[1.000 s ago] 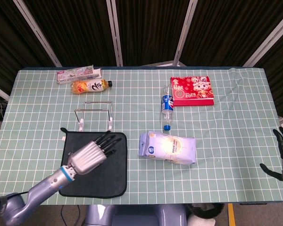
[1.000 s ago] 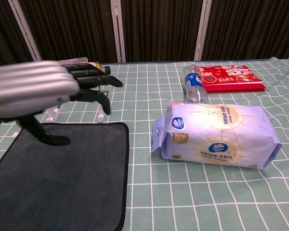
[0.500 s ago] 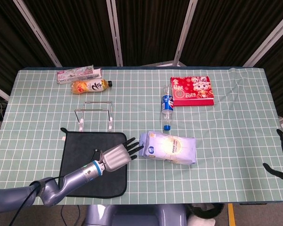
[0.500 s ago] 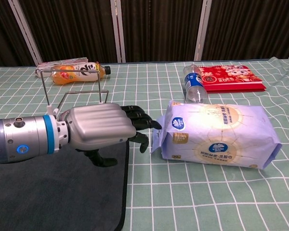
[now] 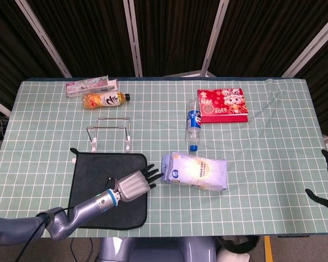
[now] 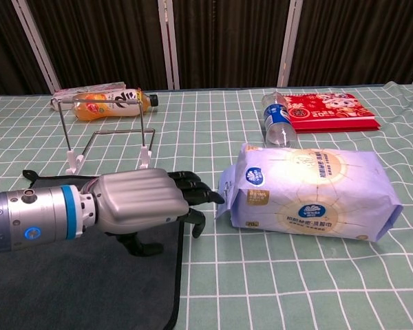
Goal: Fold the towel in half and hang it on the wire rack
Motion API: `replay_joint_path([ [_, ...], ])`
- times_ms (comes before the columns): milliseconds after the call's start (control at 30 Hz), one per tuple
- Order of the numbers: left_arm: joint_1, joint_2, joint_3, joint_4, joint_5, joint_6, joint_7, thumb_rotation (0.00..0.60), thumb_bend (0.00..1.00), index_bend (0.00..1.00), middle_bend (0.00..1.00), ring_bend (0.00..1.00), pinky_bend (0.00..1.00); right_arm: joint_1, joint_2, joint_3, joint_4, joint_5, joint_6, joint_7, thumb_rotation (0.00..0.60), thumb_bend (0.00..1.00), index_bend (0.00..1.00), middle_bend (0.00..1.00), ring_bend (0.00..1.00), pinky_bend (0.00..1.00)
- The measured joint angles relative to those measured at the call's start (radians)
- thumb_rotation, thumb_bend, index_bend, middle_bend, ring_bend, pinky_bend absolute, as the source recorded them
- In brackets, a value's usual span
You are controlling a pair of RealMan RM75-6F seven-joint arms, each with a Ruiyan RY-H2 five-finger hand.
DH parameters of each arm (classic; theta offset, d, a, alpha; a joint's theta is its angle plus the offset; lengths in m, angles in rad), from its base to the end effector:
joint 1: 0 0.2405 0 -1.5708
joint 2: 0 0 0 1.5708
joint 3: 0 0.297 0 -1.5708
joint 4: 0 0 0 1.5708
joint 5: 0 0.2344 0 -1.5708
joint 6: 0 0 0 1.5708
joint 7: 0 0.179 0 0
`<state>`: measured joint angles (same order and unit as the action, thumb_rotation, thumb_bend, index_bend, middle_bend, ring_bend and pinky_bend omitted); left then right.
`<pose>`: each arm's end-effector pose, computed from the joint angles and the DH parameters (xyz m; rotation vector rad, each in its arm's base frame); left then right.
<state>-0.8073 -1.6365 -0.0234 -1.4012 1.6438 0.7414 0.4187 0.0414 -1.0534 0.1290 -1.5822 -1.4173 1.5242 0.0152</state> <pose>-0.1321 0.3246 -0.1414 -2.5275 -0.2964 -0.7886 -0.3786 -0.2224 0.2098 1.2435 -0.8087 0.8576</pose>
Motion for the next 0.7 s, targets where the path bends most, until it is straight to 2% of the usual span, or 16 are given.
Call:
replay_joint_path([
  [700,-0.022,-0.042,0.029,0.046,-0.035,0.018,0.030,0.600,0.41,0.36,0.00,0.00,0.00,-0.002,0.005,0.003,0.002,0.004,-0.001,0.016,0.600,0.00,0.00,0.00,0.00,0.00],
])
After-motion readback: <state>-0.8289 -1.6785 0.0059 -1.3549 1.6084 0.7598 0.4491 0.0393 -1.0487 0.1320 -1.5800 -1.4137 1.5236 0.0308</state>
